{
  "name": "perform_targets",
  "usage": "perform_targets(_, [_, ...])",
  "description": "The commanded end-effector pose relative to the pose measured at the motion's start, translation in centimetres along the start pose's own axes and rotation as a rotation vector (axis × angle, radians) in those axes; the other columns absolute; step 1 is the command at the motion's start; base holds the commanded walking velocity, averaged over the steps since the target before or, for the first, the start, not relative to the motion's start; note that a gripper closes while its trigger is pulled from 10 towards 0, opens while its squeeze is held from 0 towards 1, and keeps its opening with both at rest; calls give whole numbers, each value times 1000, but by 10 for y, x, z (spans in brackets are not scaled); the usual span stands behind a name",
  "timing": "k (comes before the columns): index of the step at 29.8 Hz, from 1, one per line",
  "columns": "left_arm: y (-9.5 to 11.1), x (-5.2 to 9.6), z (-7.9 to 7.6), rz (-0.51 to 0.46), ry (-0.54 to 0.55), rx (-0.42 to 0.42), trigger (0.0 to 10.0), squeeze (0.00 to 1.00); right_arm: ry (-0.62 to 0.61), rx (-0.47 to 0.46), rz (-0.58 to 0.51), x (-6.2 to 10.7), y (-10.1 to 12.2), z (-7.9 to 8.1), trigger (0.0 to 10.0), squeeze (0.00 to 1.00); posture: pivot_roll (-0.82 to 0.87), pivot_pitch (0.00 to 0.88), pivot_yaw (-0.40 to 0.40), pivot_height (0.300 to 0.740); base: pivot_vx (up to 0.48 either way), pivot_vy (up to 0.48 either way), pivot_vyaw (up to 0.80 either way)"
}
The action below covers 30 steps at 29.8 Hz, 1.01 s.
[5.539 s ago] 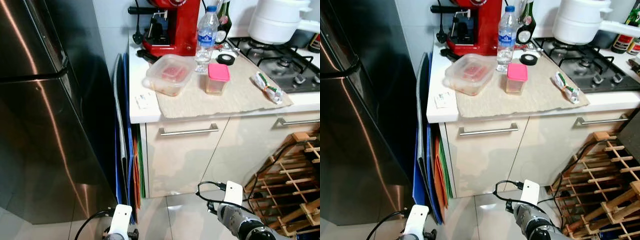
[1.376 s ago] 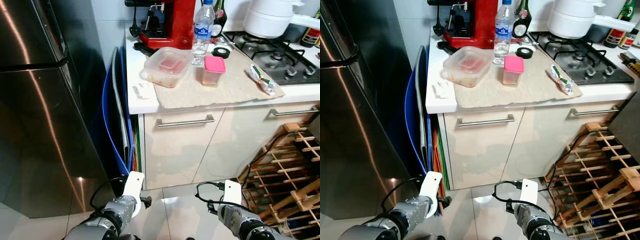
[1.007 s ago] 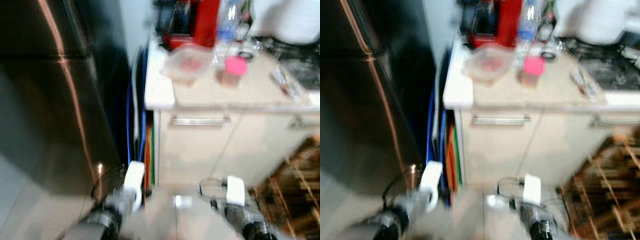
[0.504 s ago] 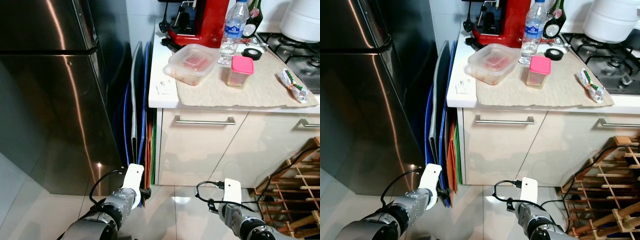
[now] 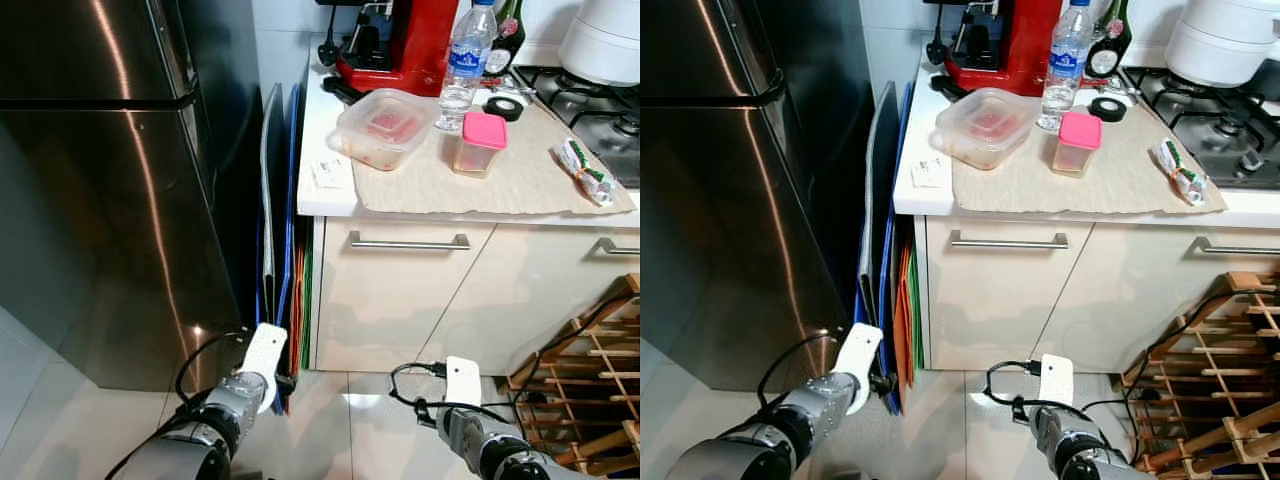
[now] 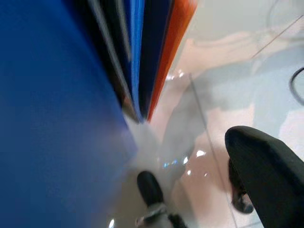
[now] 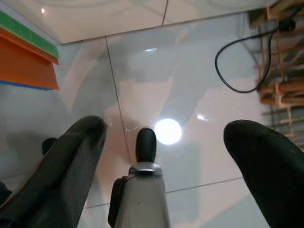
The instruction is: Restocking fridge
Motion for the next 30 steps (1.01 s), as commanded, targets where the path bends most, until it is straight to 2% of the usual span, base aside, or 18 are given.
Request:
perform_targets(1, [15, 0, -3, -52, -34, 14, 10000, 0, 6, 27, -9, 0, -1, -1, 10000, 0, 52, 0, -22, 740, 0, 0, 0])
perform_targets(7, [27, 1, -9, -96, -90, 42, 10000, 0, 13, 22, -33, 0, 1, -1, 10000, 0, 49, 0, -16, 740, 0, 0, 0])
perform_targets(13, [48, 3, -22, -172, -152, -21, 10000, 0, 22, 35, -77, 0, 5, 0, 10000, 0, 49, 0, -12, 740, 0, 0, 0])
perform_targets(20, [57, 4, -24, -197, -160, -37, 10000, 0, 22, 59, -101, 0, 8, 0, 10000, 0, 47, 0, -7, 740, 0, 0, 0])
perform_targets(24, [69, 7, -22, -274, -156, -55, 10000, 0, -9, 124, -130, 1, 11, -2, 10000, 0, 48, 0, -4, 740, 0, 0, 0])
perform_targets(27, [81, 12, -18, -356, -165, -29, 10000, 0, -39, 177, -163, 1, 14, -4, 10000, 0, 48, 0, 1, 740, 0, 0, 0])
perform_targets(30, [83, 15, -17, -370, -179, -18, 10000, 0, -43, 136, -274, 9, 31, -30, 10000, 0, 47, 0, 3, 740, 0, 0, 0])
Point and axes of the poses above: a point about 5 cm out from each wrist's last joint towards the gripper, its own x axis pointing back from the gripper into the wrist, its own y axis along the axis of the wrist's last joint, z = x × y, the point moved 1 cm from there along -x, pointing out of the wrist towards the gripper, and after that the axes turned 15 degrees about x, right-handed, at the moved point
